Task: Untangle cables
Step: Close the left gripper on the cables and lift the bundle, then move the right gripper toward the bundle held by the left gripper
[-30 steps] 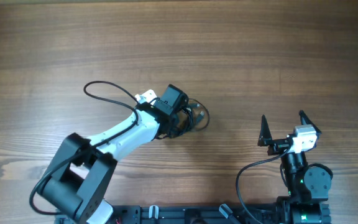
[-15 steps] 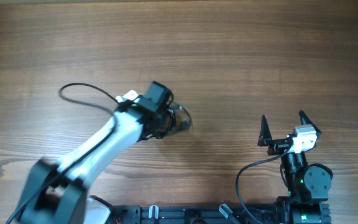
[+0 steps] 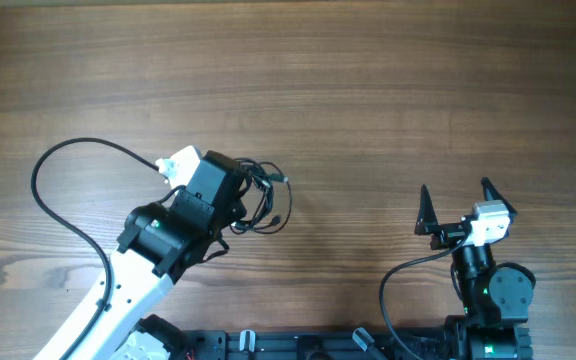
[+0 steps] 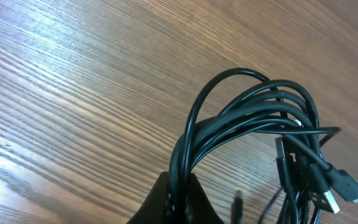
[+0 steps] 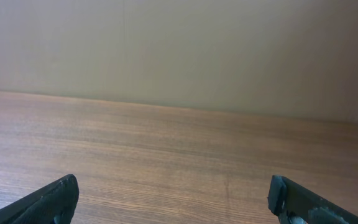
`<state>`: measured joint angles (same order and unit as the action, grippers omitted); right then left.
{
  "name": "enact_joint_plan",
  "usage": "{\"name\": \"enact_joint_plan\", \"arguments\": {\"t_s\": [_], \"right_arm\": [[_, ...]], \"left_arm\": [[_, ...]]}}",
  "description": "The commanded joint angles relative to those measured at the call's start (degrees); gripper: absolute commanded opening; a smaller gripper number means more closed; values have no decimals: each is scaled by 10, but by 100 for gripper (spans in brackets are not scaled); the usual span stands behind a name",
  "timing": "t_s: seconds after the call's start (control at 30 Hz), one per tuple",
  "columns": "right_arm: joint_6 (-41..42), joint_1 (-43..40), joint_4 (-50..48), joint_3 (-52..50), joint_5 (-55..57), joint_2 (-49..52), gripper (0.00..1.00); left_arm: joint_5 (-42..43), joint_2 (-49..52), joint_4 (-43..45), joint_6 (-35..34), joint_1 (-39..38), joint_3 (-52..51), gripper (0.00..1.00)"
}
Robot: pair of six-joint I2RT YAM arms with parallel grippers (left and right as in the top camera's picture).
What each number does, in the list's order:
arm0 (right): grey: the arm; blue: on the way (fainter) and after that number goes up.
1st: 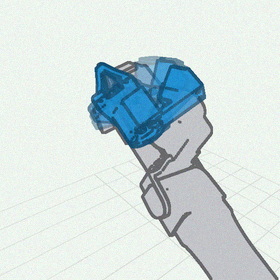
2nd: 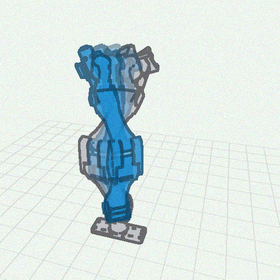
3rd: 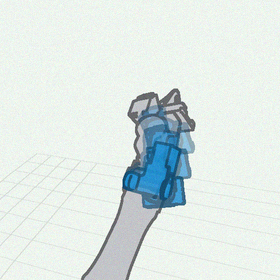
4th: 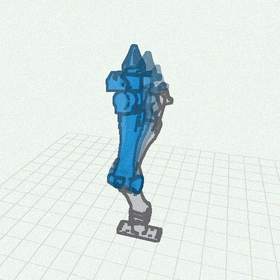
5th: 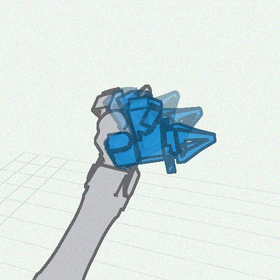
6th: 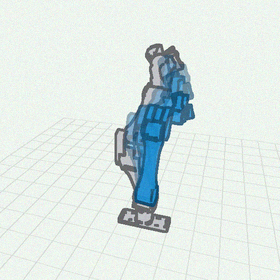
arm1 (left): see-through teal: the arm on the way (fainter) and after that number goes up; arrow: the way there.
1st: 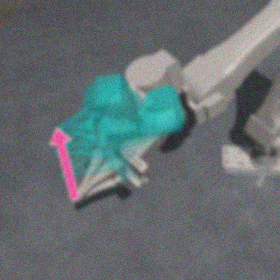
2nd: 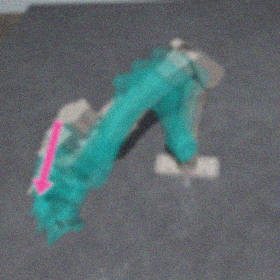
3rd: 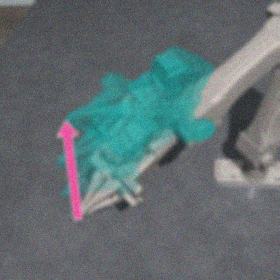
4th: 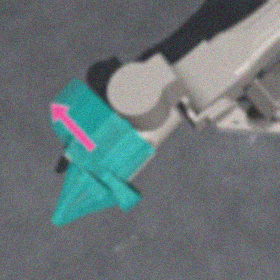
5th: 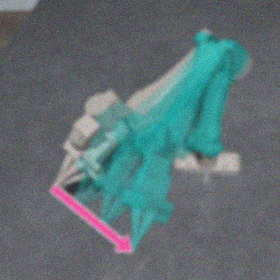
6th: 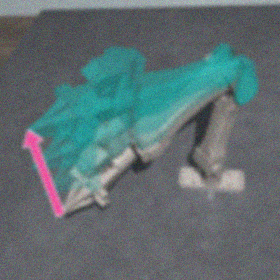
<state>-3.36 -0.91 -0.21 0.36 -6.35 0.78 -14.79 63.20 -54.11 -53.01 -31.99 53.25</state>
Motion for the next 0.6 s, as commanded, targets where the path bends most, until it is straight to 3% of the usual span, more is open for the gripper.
{"name": "enact_joint_plan", "arguments": {"t_s": [0.0,0.03,0.1,0.2,0.27,0.37,0.43,0.5,0.57], "right_arm": [[24,3,-3,-1,-22,-6,100],[66,3,-6,-1,-42,-6,100],[233,3,-10,-1,-97,-6,100],[600,3,-16,-1,-227,-2,100],[726,3,-17,-1,-295,6,99],[783,3,-10,-1,-413,15,100],[783,3,-10,-1,-418,20,100],[736,3,-9,-1,-420,25,100],[621,3,-8,-1,-421,33,100]], "left_arm": [[-16,9,0,7,-2,10,4],[-16,11,0,7,-2,10,4],[-16,18,1,7,-2,10,4],[-13,33,3,7,-2,10,4],[-10,44,2,2,-2,10,4],[10,59,4,0,-2,10,4],[26,66,9,1,-2,10,4],[35,70,13,1,-2,10,4],[43,70,13,1,-2,10,4]]}}
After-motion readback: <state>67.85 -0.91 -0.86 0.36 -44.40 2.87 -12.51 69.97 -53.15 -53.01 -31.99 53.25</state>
